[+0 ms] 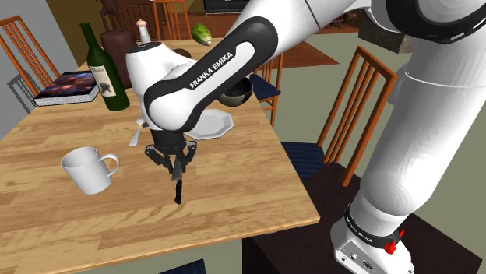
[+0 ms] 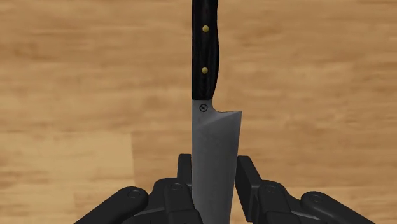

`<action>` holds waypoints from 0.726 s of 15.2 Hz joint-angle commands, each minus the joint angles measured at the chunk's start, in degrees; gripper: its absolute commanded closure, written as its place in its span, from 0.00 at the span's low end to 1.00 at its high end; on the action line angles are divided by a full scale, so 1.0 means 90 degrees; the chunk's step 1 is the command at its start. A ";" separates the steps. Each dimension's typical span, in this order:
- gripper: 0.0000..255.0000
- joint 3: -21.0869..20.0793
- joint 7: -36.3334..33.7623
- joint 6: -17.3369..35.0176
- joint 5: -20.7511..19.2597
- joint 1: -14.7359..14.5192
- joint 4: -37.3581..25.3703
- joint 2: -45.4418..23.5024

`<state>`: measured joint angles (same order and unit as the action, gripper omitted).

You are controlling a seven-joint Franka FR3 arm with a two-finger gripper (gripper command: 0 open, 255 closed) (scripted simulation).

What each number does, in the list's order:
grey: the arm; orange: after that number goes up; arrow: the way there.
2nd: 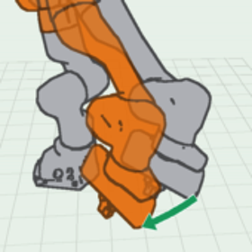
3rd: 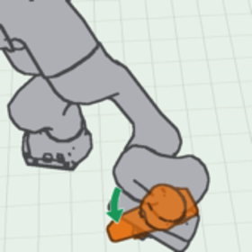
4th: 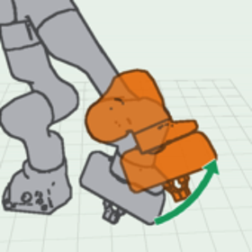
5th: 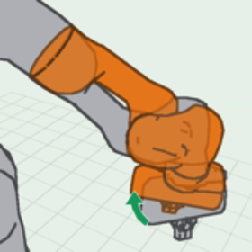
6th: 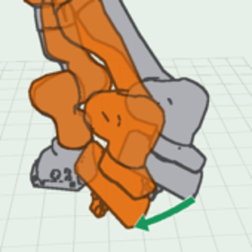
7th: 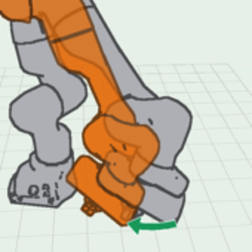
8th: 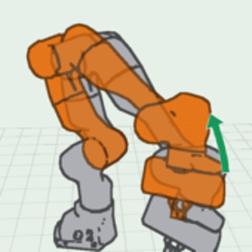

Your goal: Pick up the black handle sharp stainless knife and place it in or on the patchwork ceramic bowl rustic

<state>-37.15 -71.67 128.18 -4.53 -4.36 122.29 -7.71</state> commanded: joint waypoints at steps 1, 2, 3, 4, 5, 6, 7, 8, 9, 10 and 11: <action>1.00 -0.0021 0.0046 -0.0091 0.0077 0.0006 -0.0030 0.0051; 1.00 -0.0029 0.0076 -0.0169 0.0121 0.0016 -0.0066 0.0106; 1.00 -0.0036 0.0104 -0.0249 0.0164 0.0025 -0.0103 0.0159; 1.00 -0.0042 0.0132 -0.0328 0.0205 0.0034 -0.0142 0.0211; 1.00 -0.0047 0.0158 -0.0408 0.0244 0.0042 -0.0182 0.0262; 1.00 -0.0050 0.0183 -0.0488 0.0282 0.0049 -0.0224 0.0311; 1.00 -0.0053 0.0208 -0.0569 0.0318 0.0056 -0.0267 0.0359; 1.00 -0.0056 0.0231 -0.0649 0.0353 0.0062 -0.0311 0.0405; 1.00 -0.0057 0.0253 -0.0730 0.0386 0.0069 -0.0357 0.0449; 1.00 -0.0058 0.0274 -0.0812 0.0417 0.0074 -0.0404 0.0493; 1.00 -0.0058 0.0294 -0.0893 0.0447 0.0080 -0.0453 0.0534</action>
<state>-37.69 -69.18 120.96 -0.65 -3.69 118.85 -3.10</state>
